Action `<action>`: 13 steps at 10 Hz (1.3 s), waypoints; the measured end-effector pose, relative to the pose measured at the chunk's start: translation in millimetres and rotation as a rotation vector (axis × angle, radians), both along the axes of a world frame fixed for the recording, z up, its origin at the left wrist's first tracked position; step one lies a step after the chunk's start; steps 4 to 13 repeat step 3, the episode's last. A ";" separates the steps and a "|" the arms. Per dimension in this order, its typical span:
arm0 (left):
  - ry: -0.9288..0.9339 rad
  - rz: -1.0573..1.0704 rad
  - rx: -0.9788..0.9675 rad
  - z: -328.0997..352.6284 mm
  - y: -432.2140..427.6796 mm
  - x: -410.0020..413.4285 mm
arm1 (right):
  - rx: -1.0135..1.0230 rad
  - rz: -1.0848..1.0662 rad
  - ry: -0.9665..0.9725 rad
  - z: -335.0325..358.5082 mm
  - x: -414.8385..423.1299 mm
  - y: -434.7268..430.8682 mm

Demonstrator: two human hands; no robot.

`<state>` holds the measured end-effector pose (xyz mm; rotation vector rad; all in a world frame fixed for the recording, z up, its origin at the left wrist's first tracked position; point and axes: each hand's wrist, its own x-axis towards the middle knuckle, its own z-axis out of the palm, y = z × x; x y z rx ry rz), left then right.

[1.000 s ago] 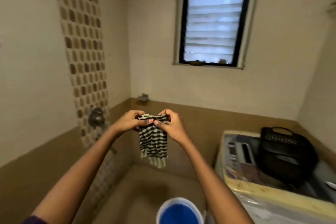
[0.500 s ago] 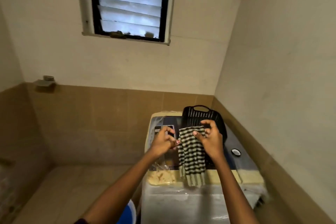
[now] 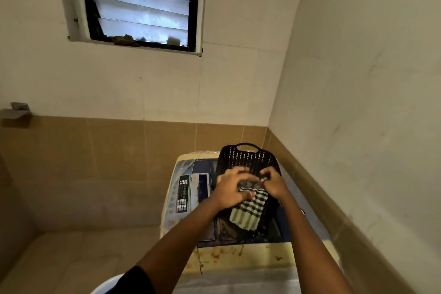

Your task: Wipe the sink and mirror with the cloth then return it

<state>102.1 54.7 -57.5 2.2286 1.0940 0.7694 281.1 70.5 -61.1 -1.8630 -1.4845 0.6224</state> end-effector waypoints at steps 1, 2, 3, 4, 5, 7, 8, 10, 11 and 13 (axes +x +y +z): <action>0.263 0.003 0.026 -12.2 0.5 -2.0 | -0.182 0.112 -0.148 3.8 -4.1 -0.3; 0.318 0.064 0.074 -12.0 -1.6 -0.9 | -0.247 0.148 -0.345 11.0 -10.2 3.4; 0.418 0.117 0.177 -2.2 -9.5 0.3 | -0.232 0.130 -0.442 16.7 -17.6 2.2; 0.418 0.117 0.177 -2.2 -9.5 0.3 | -0.232 0.130 -0.442 16.7 -17.6 2.2; 0.418 0.117 0.177 -2.2 -9.5 0.3 | -0.232 0.130 -0.442 16.7 -17.6 2.2; 0.418 0.117 0.177 -2.2 -9.5 0.3 | -0.232 0.130 -0.442 16.7 -17.6 2.2; 0.418 0.117 0.177 -2.2 -9.5 0.3 | -0.232 0.130 -0.442 16.7 -17.6 2.2; 0.418 0.117 0.177 -2.2 -9.5 0.3 | -0.232 0.130 -0.442 16.7 -17.6 2.2; 0.418 0.117 0.177 -2.2 -9.5 0.3 | -0.232 0.130 -0.442 16.7 -17.6 2.2; 0.418 0.117 0.177 -2.2 -9.5 0.3 | -0.232 0.130 -0.442 16.7 -17.6 2.2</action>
